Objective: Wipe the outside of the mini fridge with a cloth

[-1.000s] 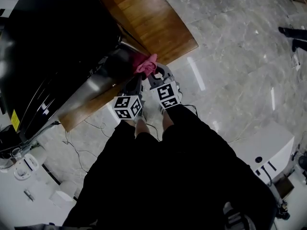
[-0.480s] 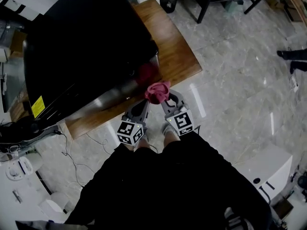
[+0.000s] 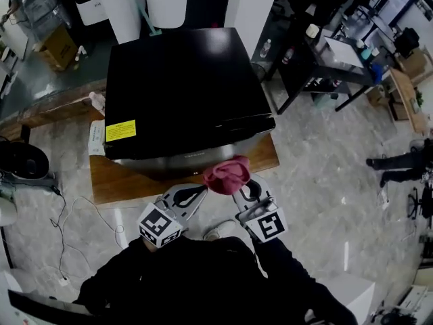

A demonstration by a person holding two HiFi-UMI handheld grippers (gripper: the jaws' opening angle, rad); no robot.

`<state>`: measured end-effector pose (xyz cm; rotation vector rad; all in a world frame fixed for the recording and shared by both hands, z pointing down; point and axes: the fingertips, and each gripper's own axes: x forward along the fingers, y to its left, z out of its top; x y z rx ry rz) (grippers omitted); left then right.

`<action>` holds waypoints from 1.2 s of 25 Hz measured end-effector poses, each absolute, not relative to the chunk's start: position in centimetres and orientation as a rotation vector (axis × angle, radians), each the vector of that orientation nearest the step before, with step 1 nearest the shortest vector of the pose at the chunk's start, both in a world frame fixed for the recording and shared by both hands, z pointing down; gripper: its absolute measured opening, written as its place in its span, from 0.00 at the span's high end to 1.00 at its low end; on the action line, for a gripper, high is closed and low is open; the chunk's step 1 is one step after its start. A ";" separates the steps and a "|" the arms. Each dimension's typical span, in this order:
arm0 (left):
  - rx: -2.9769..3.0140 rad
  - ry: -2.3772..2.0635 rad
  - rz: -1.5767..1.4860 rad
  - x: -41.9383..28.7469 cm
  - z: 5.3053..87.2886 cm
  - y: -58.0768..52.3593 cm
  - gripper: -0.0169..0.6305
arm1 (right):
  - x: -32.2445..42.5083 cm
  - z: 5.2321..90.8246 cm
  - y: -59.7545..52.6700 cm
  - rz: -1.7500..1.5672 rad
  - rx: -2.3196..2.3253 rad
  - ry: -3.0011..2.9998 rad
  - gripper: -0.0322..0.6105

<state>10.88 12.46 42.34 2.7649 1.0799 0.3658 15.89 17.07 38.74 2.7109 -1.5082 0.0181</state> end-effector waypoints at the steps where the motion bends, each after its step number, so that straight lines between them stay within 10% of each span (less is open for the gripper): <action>1: 2.765 1.078 0.329 10.5 40.7 11.4 0.97 | 15.7 37.0 16.1 0.000 2.695 -1.519 0.86; 15: 2.940 1.018 -0.103 6.1 22.5 -4.2 0.97 | 14.4 21.7 -1.0 -0.062 2.335 -1.634 0.86; 30: 3.107 0.613 0.042 9.9 24.1 -19.6 0.97 | 15.1 28.9 -17.9 0.231 1.775 -1.398 0.86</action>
